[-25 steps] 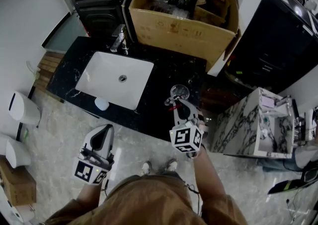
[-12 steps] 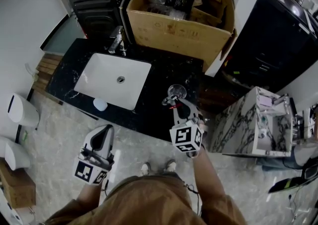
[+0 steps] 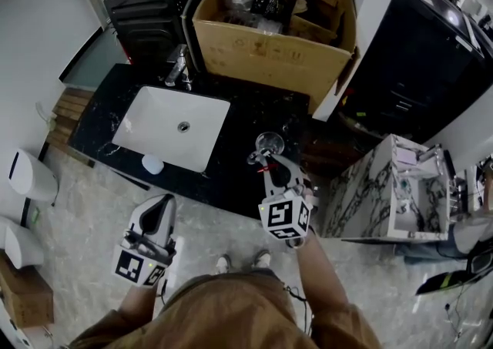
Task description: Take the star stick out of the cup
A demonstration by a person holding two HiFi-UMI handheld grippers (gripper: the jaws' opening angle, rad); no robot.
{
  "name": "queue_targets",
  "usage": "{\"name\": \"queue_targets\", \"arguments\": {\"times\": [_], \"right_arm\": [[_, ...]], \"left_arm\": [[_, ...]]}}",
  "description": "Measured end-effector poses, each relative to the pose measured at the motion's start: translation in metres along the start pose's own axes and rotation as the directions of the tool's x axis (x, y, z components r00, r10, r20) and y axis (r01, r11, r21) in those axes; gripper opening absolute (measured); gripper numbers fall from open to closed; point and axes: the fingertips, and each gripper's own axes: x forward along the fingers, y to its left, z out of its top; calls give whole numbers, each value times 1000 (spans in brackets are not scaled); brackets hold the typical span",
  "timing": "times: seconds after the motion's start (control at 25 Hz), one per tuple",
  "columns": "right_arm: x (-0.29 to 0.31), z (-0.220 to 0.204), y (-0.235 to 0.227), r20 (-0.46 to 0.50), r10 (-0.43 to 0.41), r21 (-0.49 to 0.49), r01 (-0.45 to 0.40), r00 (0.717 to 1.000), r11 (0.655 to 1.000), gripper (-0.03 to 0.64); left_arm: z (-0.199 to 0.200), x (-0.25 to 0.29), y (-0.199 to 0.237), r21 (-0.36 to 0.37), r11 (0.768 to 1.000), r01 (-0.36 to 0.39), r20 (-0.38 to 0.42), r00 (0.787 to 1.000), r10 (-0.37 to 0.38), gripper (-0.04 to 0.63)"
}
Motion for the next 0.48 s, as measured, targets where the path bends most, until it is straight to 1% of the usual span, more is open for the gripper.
{"name": "queue_targets", "arguments": {"times": [0.48], "right_arm": [[-19,24,-8,43,-27,17,26,999,1000,14]], "left_arm": [[0,4,-8,-8,1000,30,9,1000,-30,2]]}}
